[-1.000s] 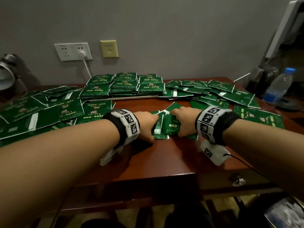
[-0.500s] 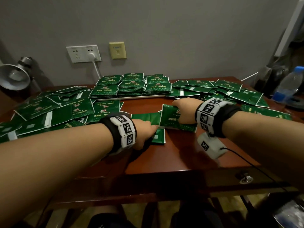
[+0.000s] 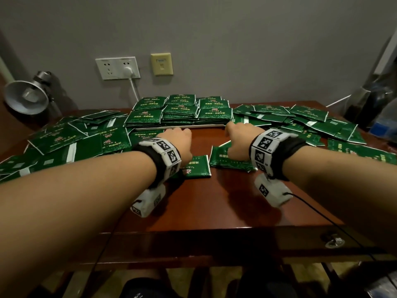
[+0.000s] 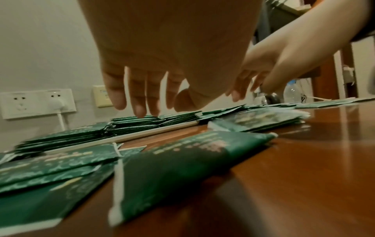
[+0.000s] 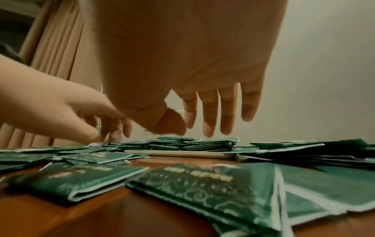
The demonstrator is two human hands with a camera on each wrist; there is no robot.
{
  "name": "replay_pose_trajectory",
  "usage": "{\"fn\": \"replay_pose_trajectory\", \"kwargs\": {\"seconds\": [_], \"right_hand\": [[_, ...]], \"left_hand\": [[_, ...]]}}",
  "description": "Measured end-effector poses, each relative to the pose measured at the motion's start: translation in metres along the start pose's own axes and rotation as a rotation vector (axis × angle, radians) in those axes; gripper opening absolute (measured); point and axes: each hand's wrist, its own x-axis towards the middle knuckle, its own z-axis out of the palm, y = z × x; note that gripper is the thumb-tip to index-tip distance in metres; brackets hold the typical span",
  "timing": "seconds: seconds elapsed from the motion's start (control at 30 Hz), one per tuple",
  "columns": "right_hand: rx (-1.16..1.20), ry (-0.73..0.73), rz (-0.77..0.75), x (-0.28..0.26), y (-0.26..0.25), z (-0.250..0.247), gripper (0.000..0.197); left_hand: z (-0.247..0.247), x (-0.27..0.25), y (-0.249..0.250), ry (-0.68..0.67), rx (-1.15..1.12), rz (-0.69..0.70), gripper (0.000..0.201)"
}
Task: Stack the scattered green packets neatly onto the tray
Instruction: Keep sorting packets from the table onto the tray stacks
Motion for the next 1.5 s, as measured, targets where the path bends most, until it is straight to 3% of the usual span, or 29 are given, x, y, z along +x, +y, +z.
{"fn": "replay_pose_trajectory", "kwargs": {"seconds": [0.1,0.17,0.23,0.3,0.43,0.5,0.57,0.63,0.7,0.77,0.9,1.0,1.13,1.2,1.3,1.4,1.5], "right_hand": [[-0.076,-0.083,-0.015,0.003,-0.003,0.011,0.058],[-0.114,-0.134,-0.019,0.004,-0.005,0.02,0.068],[-0.098,-0.139,-0.024,0.006,-0.006,0.027,0.069],[-0.057,-0.135,-0.028,0.008,-0.006,0.03,0.068],[-0.065,-0.115,-0.022,0.008,-0.003,0.032,0.071],[-0.075,-0.105,-0.024,0.008,-0.004,0.033,0.071],[-0.079,-0.12,-0.015,0.009,-0.005,0.033,0.074],[-0.09,-0.139,0.001,0.01,-0.005,0.032,0.077],[-0.112,-0.131,0.025,0.008,-0.005,0.032,0.079],[-0.12,-0.116,0.042,0.005,-0.006,0.032,0.079],[-0.1,-0.109,0.036,0.002,-0.006,0.033,0.071],[-0.147,-0.098,0.009,0.0,-0.007,0.034,0.065],[-0.17,-0.054,0.018,-0.002,-0.009,0.03,0.079],[-0.155,-0.039,0.033,-0.001,-0.007,0.026,0.073],[-0.165,-0.023,0.033,0.005,-0.002,0.018,0.065],[-0.167,-0.015,0.02,0.019,0.006,0.007,0.063],[-0.161,0.023,0.033,0.039,0.017,-0.004,0.076]], "left_hand": [[0.011,-0.005,0.008,-0.05,0.023,-0.041,0.051],[0.024,-0.012,0.022,-0.179,0.073,-0.072,0.072],[0.035,-0.018,0.036,-0.274,0.112,-0.12,0.08],[0.036,-0.022,0.042,-0.274,0.085,-0.102,0.074],[0.03,-0.025,0.033,-0.28,-0.159,0.049,0.034],[0.031,-0.024,0.028,-0.207,-0.26,0.066,0.022],[0.036,-0.021,0.025,-0.092,-0.269,-0.026,0.043],[0.041,-0.019,0.022,-0.057,-0.168,-0.206,0.079],[0.043,-0.017,0.019,-0.136,-0.113,-0.332,0.099],[0.043,-0.012,0.015,-0.219,-0.16,-0.36,0.104],[0.033,-0.005,0.008,-0.254,-0.3,-0.32,0.087],[0.033,-0.01,0.008,-0.283,-0.267,-0.267,0.076],[0.041,-0.012,0.007,-0.238,-0.193,-0.18,0.066],[0.041,-0.01,0.006,-0.186,-0.196,-0.128,0.062],[0.035,-0.003,0.003,-0.092,-0.213,-0.081,0.079],[0.024,0.012,-0.003,-0.079,-0.212,-0.052,0.102],[0.008,0.03,-0.009,-0.076,-0.156,-0.016,0.103]]}}
